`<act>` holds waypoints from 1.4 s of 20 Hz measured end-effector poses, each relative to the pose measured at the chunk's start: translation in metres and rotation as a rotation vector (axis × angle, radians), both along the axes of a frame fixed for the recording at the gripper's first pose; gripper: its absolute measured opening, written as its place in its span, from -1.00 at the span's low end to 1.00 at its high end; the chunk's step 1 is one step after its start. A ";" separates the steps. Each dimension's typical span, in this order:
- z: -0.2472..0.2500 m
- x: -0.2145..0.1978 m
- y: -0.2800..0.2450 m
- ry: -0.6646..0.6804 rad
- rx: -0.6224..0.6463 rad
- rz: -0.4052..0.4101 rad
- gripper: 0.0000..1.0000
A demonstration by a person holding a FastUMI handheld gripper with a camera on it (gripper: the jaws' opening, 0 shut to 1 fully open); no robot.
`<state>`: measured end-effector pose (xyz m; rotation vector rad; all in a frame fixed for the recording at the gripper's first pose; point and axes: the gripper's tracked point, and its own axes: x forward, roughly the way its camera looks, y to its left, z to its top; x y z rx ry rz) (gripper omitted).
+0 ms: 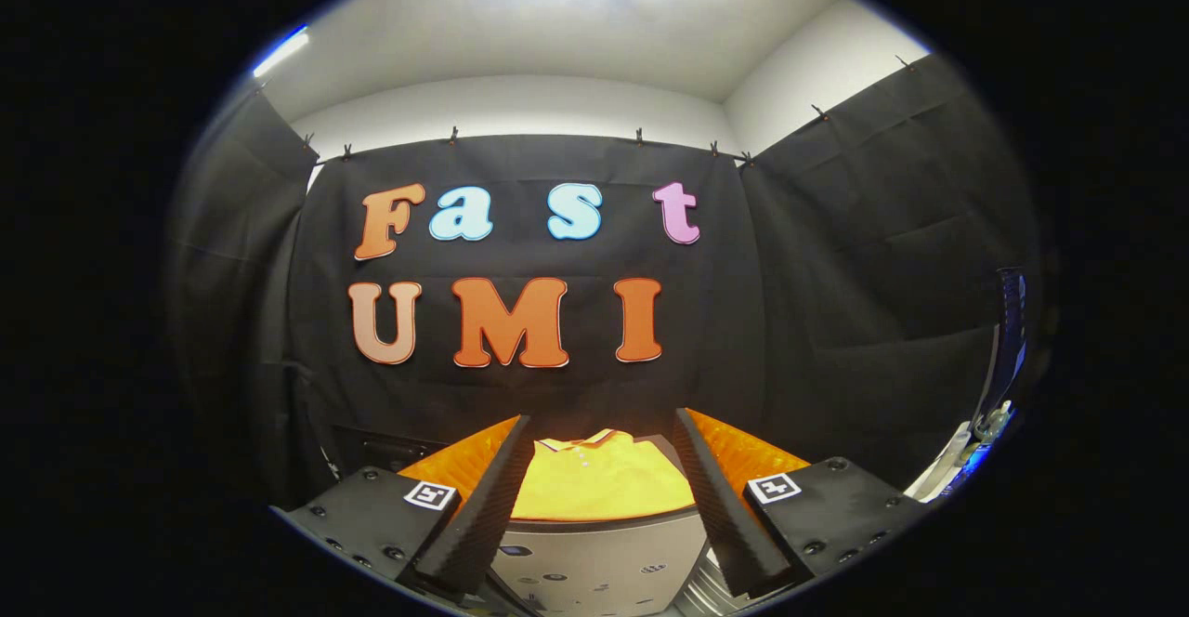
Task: Put the clothes into the washing machine and then close the washing machine lid.
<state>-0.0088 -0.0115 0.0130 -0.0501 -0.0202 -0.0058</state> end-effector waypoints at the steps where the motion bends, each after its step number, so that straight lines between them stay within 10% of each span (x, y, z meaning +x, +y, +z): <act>1: 0.001 0.001 0.000 -0.001 -0.001 0.000 0.96; 28: 0.004 0.055 0.043 0.043 -0.055 0.063 0.94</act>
